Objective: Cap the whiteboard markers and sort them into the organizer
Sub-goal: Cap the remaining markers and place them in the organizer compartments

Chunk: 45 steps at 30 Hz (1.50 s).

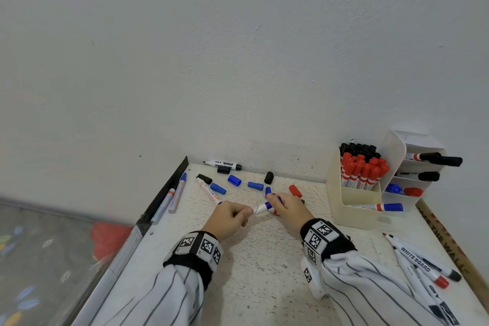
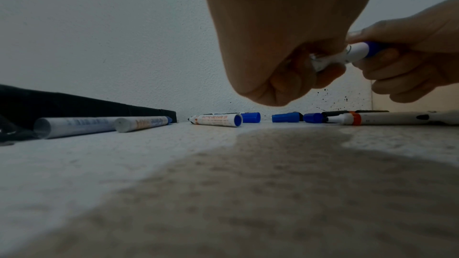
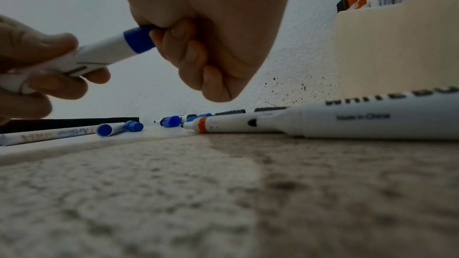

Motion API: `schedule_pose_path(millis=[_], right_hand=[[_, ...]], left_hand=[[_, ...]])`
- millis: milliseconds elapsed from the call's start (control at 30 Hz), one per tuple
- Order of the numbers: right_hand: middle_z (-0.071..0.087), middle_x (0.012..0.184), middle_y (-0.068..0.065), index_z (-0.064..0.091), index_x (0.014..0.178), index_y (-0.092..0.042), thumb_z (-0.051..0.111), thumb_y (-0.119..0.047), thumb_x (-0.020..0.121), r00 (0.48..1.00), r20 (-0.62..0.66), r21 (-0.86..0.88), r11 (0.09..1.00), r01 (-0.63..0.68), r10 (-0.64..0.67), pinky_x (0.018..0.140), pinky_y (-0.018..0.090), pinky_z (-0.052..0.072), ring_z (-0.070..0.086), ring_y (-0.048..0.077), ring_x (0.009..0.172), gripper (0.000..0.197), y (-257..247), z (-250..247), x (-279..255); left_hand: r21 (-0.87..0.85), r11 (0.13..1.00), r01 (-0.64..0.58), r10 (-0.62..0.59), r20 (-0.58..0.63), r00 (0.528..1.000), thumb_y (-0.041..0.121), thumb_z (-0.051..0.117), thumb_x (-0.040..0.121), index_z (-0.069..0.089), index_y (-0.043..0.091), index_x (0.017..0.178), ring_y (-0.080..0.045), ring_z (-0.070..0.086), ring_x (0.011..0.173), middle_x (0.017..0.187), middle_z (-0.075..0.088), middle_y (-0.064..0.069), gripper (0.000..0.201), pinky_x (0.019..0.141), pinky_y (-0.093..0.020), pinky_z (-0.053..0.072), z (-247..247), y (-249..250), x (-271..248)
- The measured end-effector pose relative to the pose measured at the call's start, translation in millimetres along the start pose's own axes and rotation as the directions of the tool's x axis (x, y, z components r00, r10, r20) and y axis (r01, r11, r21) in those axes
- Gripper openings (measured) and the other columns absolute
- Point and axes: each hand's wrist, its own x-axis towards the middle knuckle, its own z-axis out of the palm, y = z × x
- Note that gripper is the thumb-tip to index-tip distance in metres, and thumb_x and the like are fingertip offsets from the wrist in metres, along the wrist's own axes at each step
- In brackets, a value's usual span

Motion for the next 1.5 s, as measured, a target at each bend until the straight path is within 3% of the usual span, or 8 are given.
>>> schedule_pose_path(millis=[167,333,500,633,900,1133,1267,1500], right_hand=[[0.04,0.062,-0.004,0.057,0.084,-0.006,0.037,-0.037,0.097,0.999,-0.025,0.004,0.999,0.044,-0.044,0.054,0.02,0.027,0.034,0.009,0.056,0.039,2.8,2.3,1.9],[0.041,0.064,-0.005,0.053,0.081,-0.011,0.033,-0.036,0.098,0.998,0.008,-0.024,0.997,0.069,-0.069,0.057,0.022,0.029,0.037,0.01,0.059,0.037,2.8,4.8,2.1],[0.039,0.058,-0.004,0.052,0.074,-0.012,0.037,-0.034,0.098,0.979,-0.195,0.024,0.998,0.057,-0.051,0.051,0.022,0.028,0.034,0.01,0.052,0.035,-0.9,6.4,1.2],[0.042,0.059,0.005,0.049,0.067,-0.01,0.04,-0.036,0.096,0.934,-0.355,-0.009,0.999,0.038,-0.038,0.053,0.029,0.029,0.037,0.017,0.056,0.04,4.6,5.1,2.2],[0.038,0.054,-0.001,0.037,0.06,-0.02,0.042,-0.035,0.096,0.907,-0.42,-0.04,0.999,0.02,-0.035,0.05,0.027,0.027,0.035,0.016,0.054,0.039,6.2,4.9,3.6],[0.042,0.058,0.002,0.044,0.068,-0.011,0.043,-0.033,0.095,0.905,-0.424,-0.048,0.999,0.025,-0.043,0.051,0.026,0.028,0.036,0.015,0.054,0.035,6.5,4.3,4.4],[0.045,0.059,0.002,0.049,0.073,-0.009,0.043,-0.034,0.095,0.901,-0.432,-0.046,0.999,0.024,-0.042,0.052,0.027,0.031,0.038,0.015,0.054,0.034,6.7,4.3,4.0],[0.047,0.059,-0.002,0.055,0.081,-0.01,0.048,-0.035,0.093,0.882,-0.467,-0.036,0.998,0.05,-0.061,0.051,0.025,0.032,0.04,0.012,0.053,0.029,5.3,-1.7,-0.6]], left_hand=[[-0.028,0.999,0.016,-0.017,-0.04,0.999,0.028,0.052,0.093,0.059,0.022,0.059,-0.004,0.039,0.05,0.052,0.046,0.008,0.035,0.056,-0.018,0.034,0.1,0.9,0.4],[-0.053,0.997,0.048,-0.055,-0.132,0.99,0.029,0.056,0.091,0.07,0.019,0.094,-0.005,0.049,0.064,0.069,0.06,0.011,0.018,0.061,-0.016,0.037,1.4,1.5,1.5],[0.031,0.987,0.155,-0.13,-0.402,0.907,0.026,0.037,0.098,0.056,0.022,0.12,-0.017,0.052,0.115,0.12,0.059,0.003,0.029,0.103,-0.042,0.034,-2.9,-9.8,8.1],[0.349,0.84,0.414,-0.298,-0.34,0.892,0.019,0.034,0.097,0.032,0.023,0.141,-0.018,0.033,0.133,0.152,0.026,0.007,0.045,0.104,-0.048,0.025,-6.4,-18.2,10.8],[0.507,0.691,0.515,-0.293,-0.455,0.841,0.035,0.036,0.092,0.06,0.021,0.108,-0.017,0.048,0.106,0.108,0.056,0.001,0.032,0.097,-0.043,0.029,-10.4,-8.4,5.5],[0.442,0.683,0.582,-0.441,-0.387,0.81,0.044,0.037,0.092,0.052,0.026,0.118,-0.021,0.044,0.113,0.121,0.042,-0.005,0.035,0.094,-0.038,0.037,-10.0,-9.9,3.3],[0.271,0.786,0.556,-0.473,-0.315,0.823,0.03,0.057,0.087,0.049,0.02,0.112,-0.02,0.051,0.096,0.116,0.038,-0.005,0.029,0.084,-0.03,0.046,-10.6,-10.4,2.2],[0.092,0.963,0.253,-0.197,-0.398,0.896,0.008,0.051,0.088,0.046,0.012,0.112,-0.017,0.051,0.088,0.107,0.054,-0.008,0.025,0.074,-0.025,0.038,-8.9,-0.9,3.3]])
